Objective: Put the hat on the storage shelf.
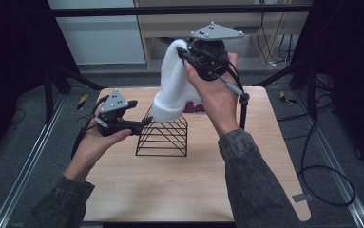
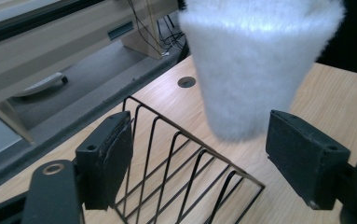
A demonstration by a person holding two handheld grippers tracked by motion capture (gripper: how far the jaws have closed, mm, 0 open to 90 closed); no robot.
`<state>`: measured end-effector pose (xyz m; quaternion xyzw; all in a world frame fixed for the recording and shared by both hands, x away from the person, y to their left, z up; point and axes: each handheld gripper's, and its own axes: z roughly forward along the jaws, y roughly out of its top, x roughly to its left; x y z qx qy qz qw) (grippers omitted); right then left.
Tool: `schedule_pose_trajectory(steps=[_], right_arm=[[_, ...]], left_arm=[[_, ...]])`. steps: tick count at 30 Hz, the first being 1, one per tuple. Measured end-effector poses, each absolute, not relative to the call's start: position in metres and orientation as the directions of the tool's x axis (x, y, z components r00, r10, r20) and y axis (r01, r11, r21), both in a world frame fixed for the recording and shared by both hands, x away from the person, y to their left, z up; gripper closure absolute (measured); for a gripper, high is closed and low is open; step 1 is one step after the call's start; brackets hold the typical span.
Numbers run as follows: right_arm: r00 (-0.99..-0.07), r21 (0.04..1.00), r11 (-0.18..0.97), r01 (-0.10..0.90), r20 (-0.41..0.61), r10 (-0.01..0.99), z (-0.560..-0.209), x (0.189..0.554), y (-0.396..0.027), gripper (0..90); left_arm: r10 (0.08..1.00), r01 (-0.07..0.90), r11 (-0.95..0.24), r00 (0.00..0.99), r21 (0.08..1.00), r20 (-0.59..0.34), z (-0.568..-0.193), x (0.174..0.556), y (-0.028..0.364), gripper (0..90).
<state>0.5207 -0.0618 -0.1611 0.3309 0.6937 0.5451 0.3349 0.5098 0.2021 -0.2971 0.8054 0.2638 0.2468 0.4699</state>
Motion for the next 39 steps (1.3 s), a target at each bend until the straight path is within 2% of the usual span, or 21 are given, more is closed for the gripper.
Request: schedule_pose_trajectory(steps=[5,10,13,16,21,27,39], right_arm=[[-0.566,0.980,0.178,0.088,-0.098,0.818,-0.162,0.521,-0.055,79.9],[-0.575,0.980,0.175,0.091,-0.092,0.813,-0.165,0.522,-0.051,79.9],[-0.579,0.979,0.180,0.094,-0.094,0.810,-0.167,0.523,-0.050,79.9],[-0.582,0.978,0.182,0.100,-0.091,0.808,-0.170,0.524,-0.051,79.8],[-0.591,0.975,0.193,0.110,-0.092,0.801,-0.174,0.526,-0.054,79.8],[-0.611,0.974,0.190,0.123,-0.076,0.788,-0.177,0.529,-0.060,79.8],[-0.646,0.972,0.188,0.142,-0.053,0.761,-0.180,0.532,-0.061,79.7]], left_arm=[[0.644,0.191,-0.417,0.752,0.889,0.141,-0.295,0.517,0.197,29.8],[0.605,0.186,-0.426,0.786,0.885,0.126,-0.295,0.519,0.191,54.8],[0.583,0.178,-0.452,0.801,0.874,0.138,-0.296,0.519,0.187,66.8],[0.570,0.177,-0.475,0.808,0.862,0.148,-0.298,0.519,0.183,74.9],[0.577,0.187,-0.472,0.804,0.862,0.142,-0.299,0.522,0.185,83.3],[0.603,0.212,-0.439,0.790,0.873,0.111,-0.300,0.526,0.197,84.9],[0.638,0.220,-0.417,0.762,0.882,0.112,-0.297,0.529,0.214,86.1]])
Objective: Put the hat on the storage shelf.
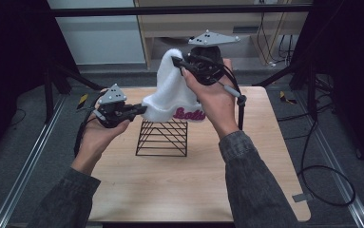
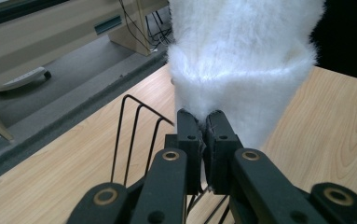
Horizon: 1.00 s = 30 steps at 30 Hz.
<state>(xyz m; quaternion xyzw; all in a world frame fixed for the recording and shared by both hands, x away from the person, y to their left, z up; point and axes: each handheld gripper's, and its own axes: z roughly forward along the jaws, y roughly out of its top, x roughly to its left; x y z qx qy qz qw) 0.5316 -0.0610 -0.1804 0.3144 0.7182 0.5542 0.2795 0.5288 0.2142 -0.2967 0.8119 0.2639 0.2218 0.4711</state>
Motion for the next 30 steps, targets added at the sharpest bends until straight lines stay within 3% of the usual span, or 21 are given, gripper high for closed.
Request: schedule_pose_trajectory(steps=[15,30], right_arm=[[-0.656,0.972,0.181,0.150,-0.039,0.754,-0.184,0.533,-0.060,79.5],[-0.657,0.962,0.196,0.191,-0.023,0.753,-0.204,0.543,-0.051,79.1]], left_arm=[[0.655,0.202,-0.419,0.742,0.885,0.141,-0.293,0.523,0.224,86.4],[0.687,0.250,-0.407,0.718,0.879,0.114,-0.307,0.531,0.239,86.4]])
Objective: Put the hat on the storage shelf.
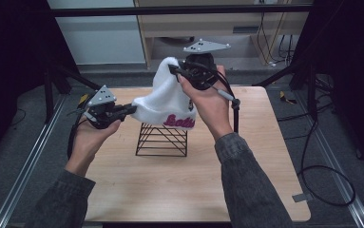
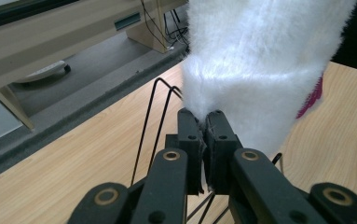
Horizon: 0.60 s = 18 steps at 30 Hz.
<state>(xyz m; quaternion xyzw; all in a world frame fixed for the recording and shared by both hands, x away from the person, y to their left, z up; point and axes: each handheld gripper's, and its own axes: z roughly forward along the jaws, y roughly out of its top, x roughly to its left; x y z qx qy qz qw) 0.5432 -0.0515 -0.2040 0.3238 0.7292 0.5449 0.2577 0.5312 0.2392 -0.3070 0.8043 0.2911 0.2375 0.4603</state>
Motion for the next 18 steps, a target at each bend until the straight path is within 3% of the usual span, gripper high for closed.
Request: schedule_pose_trajectory(steps=[18], right_arm=[[-0.678,0.936,0.255,0.243,-0.024,0.734,-0.233,0.548,-0.035,78.8]], left_arm=[[0.712,0.300,-0.412,0.695,0.860,0.099,-0.339,0.534,0.252,86.5]])
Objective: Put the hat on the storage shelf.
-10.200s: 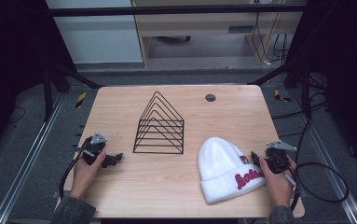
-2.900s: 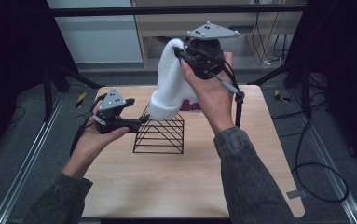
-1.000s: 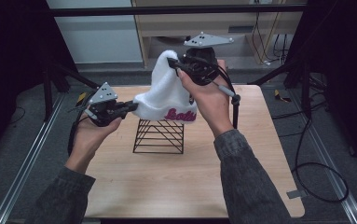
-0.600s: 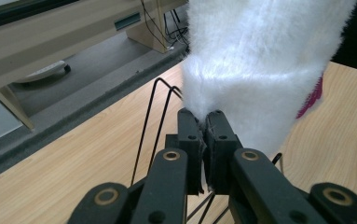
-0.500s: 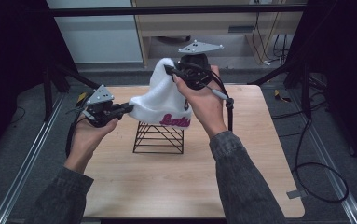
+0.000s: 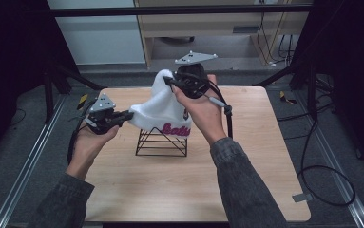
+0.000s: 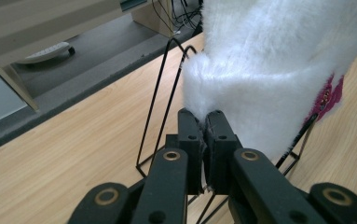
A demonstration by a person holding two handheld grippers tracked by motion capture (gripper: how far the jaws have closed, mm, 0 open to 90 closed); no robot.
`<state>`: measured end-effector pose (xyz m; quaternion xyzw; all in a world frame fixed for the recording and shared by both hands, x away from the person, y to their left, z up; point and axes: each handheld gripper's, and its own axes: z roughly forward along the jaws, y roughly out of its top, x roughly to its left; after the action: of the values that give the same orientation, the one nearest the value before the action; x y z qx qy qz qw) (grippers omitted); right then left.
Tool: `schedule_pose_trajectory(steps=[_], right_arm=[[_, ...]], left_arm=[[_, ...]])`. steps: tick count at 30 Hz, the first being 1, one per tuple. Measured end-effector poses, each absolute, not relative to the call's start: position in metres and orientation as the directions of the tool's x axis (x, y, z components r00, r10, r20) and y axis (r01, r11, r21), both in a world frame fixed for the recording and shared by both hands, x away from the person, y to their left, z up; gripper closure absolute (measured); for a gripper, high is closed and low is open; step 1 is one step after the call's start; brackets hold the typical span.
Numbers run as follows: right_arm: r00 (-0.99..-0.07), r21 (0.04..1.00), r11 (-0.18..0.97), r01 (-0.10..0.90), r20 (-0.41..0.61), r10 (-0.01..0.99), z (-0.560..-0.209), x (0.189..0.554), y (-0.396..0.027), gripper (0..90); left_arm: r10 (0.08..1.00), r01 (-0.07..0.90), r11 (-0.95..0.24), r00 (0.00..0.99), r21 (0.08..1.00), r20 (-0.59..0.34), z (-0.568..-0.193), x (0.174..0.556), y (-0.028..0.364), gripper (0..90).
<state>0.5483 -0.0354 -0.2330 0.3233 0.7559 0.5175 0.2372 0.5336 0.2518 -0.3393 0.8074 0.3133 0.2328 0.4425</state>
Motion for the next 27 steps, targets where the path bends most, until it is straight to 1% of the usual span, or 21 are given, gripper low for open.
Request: schedule_pose_trajectory(steps=[8,11,22,27], right_arm=[[-0.693,0.920,0.292,0.262,-0.031,0.720,-0.247,0.546,-0.028,78.5],[-0.693,0.907,0.310,0.284,-0.029,0.720,-0.254,0.545,-0.023,78.3],[-0.703,0.894,0.332,0.302,-0.026,0.711,-0.268,0.543,-0.015,78.2],[-0.706,0.888,0.338,0.312,-0.021,0.708,-0.275,0.542,-0.014,78.2]], left_arm=[[0.712,0.321,-0.415,0.698,0.852,0.084,-0.360,0.527,0.260,86.6],[0.711,0.331,-0.414,0.700,0.848,0.074,-0.370,0.523,0.264,86.5],[0.711,0.355,-0.402,0.701,0.844,0.045,-0.385,0.519,0.272,86.5],[0.708,0.356,-0.417,0.705,0.836,0.053,-0.390,0.517,0.272,86.5]])
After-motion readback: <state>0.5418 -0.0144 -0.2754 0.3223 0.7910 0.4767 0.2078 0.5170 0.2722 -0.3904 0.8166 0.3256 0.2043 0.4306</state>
